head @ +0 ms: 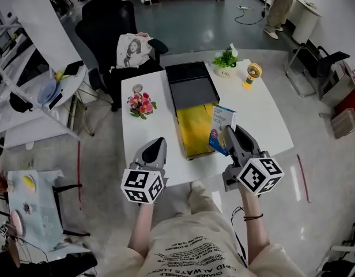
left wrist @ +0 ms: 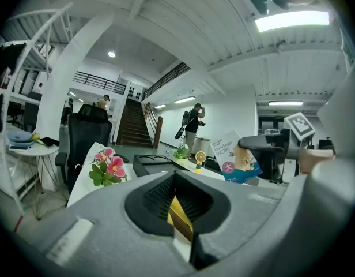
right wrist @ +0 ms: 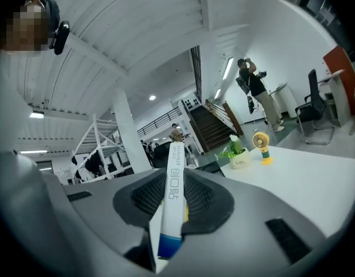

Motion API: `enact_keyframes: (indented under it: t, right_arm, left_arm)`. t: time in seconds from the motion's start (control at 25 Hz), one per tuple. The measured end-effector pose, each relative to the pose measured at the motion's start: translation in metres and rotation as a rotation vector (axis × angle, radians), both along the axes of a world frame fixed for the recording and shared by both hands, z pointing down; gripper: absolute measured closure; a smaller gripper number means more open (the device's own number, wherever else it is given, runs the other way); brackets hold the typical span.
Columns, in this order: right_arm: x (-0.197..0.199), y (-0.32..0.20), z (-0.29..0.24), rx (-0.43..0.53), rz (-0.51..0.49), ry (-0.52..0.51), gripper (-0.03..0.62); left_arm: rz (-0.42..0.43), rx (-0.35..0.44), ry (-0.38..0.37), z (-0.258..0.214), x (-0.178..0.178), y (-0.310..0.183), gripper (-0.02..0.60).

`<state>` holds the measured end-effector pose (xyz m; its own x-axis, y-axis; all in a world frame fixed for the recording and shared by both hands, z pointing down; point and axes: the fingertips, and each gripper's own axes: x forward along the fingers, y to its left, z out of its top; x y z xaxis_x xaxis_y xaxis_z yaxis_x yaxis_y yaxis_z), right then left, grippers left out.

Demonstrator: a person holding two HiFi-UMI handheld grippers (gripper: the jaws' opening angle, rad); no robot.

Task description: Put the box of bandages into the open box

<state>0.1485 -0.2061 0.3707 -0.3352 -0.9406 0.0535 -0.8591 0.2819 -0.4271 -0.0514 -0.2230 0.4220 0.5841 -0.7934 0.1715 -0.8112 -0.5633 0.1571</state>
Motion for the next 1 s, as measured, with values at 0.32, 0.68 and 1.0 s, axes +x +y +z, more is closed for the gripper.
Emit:
enact_keyframes:
  t: [0.32,0.68,1.0]
  right_arm:
    - [-0.025,-0.070,0.050,-0.217,-0.212,-0.050,0.503]
    - [-0.048,-0.106,0.114,-0.440,-0.376,-0.056,0.503]
    - [-0.052,-0.121,0.152,-0.576,-0.440,-0.078,0.503]
  left_arm:
    - [-0.072,-0.119,0.002,0.035,0.014,-0.041,0.560]
    - [-0.154,-0.235,0.010,0.080,0.015,-0.063,0.560]
    - [-0.211,-0.298,0.026,0.108,0.018,-0.072,0.560]
